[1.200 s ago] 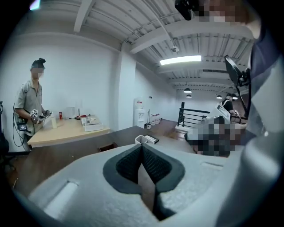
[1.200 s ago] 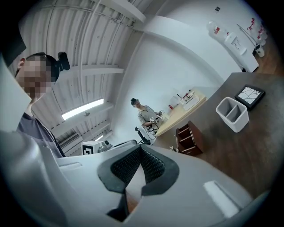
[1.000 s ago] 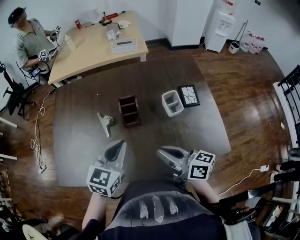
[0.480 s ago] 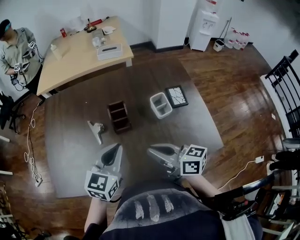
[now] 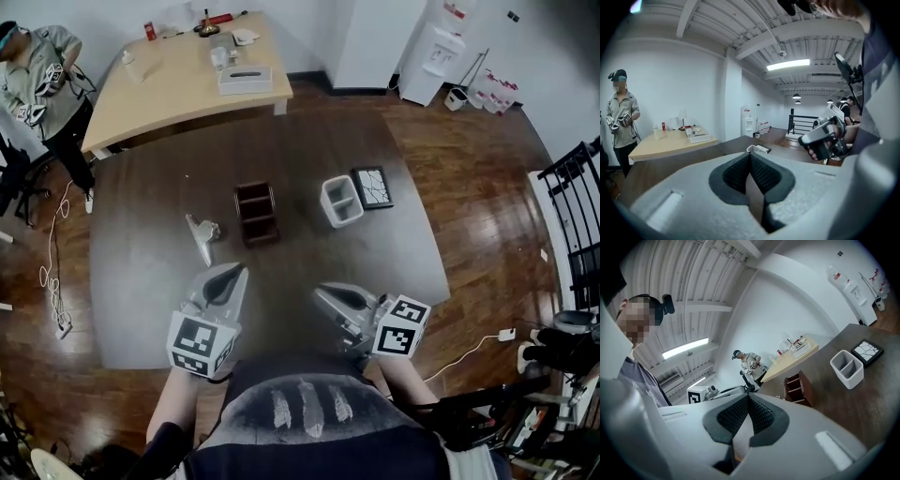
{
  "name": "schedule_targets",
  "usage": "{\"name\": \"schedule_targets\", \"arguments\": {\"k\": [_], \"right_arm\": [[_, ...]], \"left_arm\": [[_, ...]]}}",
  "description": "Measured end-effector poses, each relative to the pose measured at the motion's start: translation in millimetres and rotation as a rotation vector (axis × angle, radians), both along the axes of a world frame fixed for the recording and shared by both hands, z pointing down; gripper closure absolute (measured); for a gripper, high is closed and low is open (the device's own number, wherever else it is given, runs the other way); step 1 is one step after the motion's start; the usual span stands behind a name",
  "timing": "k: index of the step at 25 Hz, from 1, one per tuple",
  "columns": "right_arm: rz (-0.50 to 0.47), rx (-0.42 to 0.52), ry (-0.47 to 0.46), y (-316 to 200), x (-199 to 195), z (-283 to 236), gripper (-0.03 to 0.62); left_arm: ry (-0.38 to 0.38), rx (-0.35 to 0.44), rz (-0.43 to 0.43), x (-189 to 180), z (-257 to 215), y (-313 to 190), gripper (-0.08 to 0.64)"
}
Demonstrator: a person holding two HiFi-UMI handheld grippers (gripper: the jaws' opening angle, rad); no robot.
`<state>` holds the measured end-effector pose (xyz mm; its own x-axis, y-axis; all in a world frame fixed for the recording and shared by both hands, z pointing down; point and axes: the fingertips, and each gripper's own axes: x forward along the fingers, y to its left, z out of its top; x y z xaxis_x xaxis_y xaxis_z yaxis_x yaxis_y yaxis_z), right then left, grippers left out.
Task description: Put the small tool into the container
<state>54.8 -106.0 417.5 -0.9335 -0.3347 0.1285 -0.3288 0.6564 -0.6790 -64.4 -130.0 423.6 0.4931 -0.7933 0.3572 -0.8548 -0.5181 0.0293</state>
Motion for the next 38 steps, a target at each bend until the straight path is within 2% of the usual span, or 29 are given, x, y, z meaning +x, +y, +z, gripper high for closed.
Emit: {"name": "schedule_targets", "arguments": {"k": [4, 9, 14, 16, 18, 20, 22, 25, 28, 30, 34, 38], "right_arm": [[-0.004, 0.002, 0.013, -0.9, -10.1, -0.5, 0.592], [-0.009, 0.003, 0.027, 1.6, -25.3, 0.2, 0.591], [-0.036, -0.009, 0.049, 11.8, -35.6, 5.3, 0.591], [-0.032, -0.005, 0.059, 12.2, -35.4, 5.6, 0.591], [-0.018, -0.007, 0.063, 9.7, -33.1, 5.6, 0.591], [-0.006, -0.011, 0.064, 6.5, -30.6, 6.3, 0.591], [0.002, -0.010, 0.068, 4.2, -27.9, 6.6, 0.591], [0.014, -0.011, 0.071, 2.5, -23.7, 8.0, 0.591], [0.024, -0.018, 0.068, 0.9, -20.4, 10.4, 0.591], [0.028, -0.018, 0.068, 0.0, -18.6, 10.0, 0.592], [0.049, -0.027, 0.065, -2.4, -13.5, 11.0, 0.591], [0.082, -0.047, 0.063, -4.4, -5.2, 14.9, 0.591]], "left_arm": [[-0.037, 0.019, -0.064, -30.8, 9.4, -3.3, 0.560], [-0.060, 0.002, -0.115, -58.0, 26.1, -13.0, 0.560], [-0.104, -0.051, -0.247, -92.3, 62.4, -29.5, 0.560], [-0.119, -0.073, -0.264, -99.1, 79.2, -37.0, 0.467], [-0.141, -0.093, -0.265, -103.7, 93.6, -45.3, 0.427], [-0.178, -0.131, -0.272, -109.9, 112.3, -55.3, 0.315], [-0.209, -0.175, -0.299, -119.1, 133.8, -66.9, 0.276], [-0.285, -0.200, -0.340, -132.4, 159.2, -89.5, 0.273], [-0.398, -0.209, -0.362, -138.4, 184.1, -112.7, 0.275], [-0.453, -0.245, -0.373, -142.6, 203.0, -123.6, 0.275], [-0.525, -0.337, -0.375, -154.5, 237.8, -132.9, 0.276], [-0.552, -0.376, -0.373, -161.3, 256.1, -139.1, 0.278]]}}
